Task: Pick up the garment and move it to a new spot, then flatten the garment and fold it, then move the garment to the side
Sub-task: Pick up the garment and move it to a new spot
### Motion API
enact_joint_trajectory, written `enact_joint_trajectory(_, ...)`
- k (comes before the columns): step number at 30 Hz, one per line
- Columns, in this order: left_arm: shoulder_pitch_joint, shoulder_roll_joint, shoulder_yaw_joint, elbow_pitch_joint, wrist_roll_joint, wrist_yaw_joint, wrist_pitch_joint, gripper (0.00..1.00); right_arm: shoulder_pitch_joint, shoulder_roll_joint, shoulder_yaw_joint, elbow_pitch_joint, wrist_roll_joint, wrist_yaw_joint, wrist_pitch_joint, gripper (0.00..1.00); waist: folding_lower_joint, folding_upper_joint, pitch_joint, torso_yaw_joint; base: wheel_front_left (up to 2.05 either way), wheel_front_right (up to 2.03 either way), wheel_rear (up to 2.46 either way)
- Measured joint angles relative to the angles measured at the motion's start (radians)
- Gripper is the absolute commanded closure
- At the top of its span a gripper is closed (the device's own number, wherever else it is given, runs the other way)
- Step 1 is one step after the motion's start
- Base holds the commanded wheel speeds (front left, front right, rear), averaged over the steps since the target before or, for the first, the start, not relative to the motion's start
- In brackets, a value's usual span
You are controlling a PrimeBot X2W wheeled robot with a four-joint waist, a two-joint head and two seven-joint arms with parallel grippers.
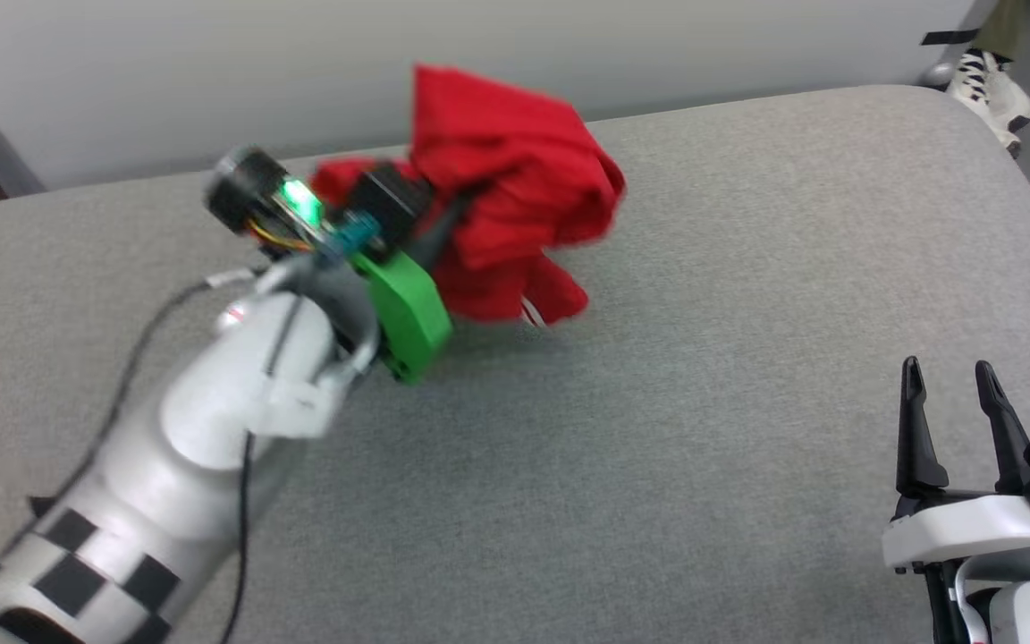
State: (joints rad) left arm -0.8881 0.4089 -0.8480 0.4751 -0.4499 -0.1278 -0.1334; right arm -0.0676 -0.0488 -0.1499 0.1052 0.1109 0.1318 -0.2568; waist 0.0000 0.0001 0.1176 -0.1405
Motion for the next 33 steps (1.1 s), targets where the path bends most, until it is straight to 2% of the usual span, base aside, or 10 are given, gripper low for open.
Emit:
enact_joint_trajectory(5, 0.149, -0.137, -0.152, 0.074, -0.012, 0.000, -0.026, 1.00, 0.005, 0.000, -0.003, 0.000, 0.000, 0.000, 0.000, 0.00, 0.0000, -0.0001, -0.012, -0.057, 0.00, 0.00, 0.00)
enact_joint_trajectory(9, 0.245, -0.217, -0.232, 0.142, -0.034, 0.000, -0.034, 1.00, 0.007, 0.000, -0.006, 0.000, 0.000, 0.000, 0.000, 0.00, 0.0000, -0.0001, -0.016, -0.083, 0.00, 0.00, 0.00)
enact_joint_trajectory(10, 0.260, -0.234, -0.249, 0.161, -0.038, 0.000, -0.032, 0.77, 0.008, 0.000, -0.008, 0.000, 0.000, 0.000, 0.000, 0.00, 0.0000, -0.0001, -0.014, -0.085, 0.00, 0.00, 0.00)
enact_joint_trajectory(11, 0.271, -0.250, -0.262, 0.179, -0.041, 0.000, -0.031, 0.22, 0.009, 0.000, -0.008, 0.000, 0.000, 0.000, 0.000, 0.00, 0.0000, -0.0001, -0.013, -0.084, 0.00, 0.00, 0.00)
enact_joint_trajectory(12, 0.276, -0.264, -0.275, 0.196, -0.045, 0.000, -0.029, 0.00, 0.009, 0.000, -0.009, 0.000, 0.000, 0.000, 0.000, 0.00, 0.0000, -0.0001, -0.011, -0.081, 0.00, 0.00, 0.00)
enact_joint_trajectory(18, 0.276, -0.306, -0.286, 0.253, -0.083, 0.000, -0.053, 0.00, 0.009, 0.000, -0.007, 0.002, -0.001, 0.000, 0.000, 0.00, 0.0000, -0.0001, -0.008, -0.044, 0.00, 0.00, 0.00)
enact_joint_trajectory(24, 0.271, -0.308, -0.238, 0.262, -0.109, 0.002, -0.095, 0.00, 0.012, 0.000, -0.004, 0.009, -0.001, 0.000, 0.000, 0.00, 0.0000, -0.0001, -0.022, 0.006, 0.00, 0.00, 0.00)
enact_joint_trajectory(27, 0.271, -0.286, -0.208, 0.245, -0.122, 0.011, -0.105, 0.00, 0.025, 0.000, -0.008, 0.010, -0.002, 0.000, 0.000, 0.00, 0.0000, -0.0001, -0.034, 0.036, 0.00, 0.00, 0.00)
enact_joint_trajectory(33, 0.273, -0.194, -0.135, 0.170, -0.152, 0.044, -0.115, 0.00, 0.044, 0.000, -0.012, 0.010, -0.005, 0.000, 0.000, 0.00, 0.0000, -0.0001, -0.062, 0.100, 0.00, 0.00, 0.00)
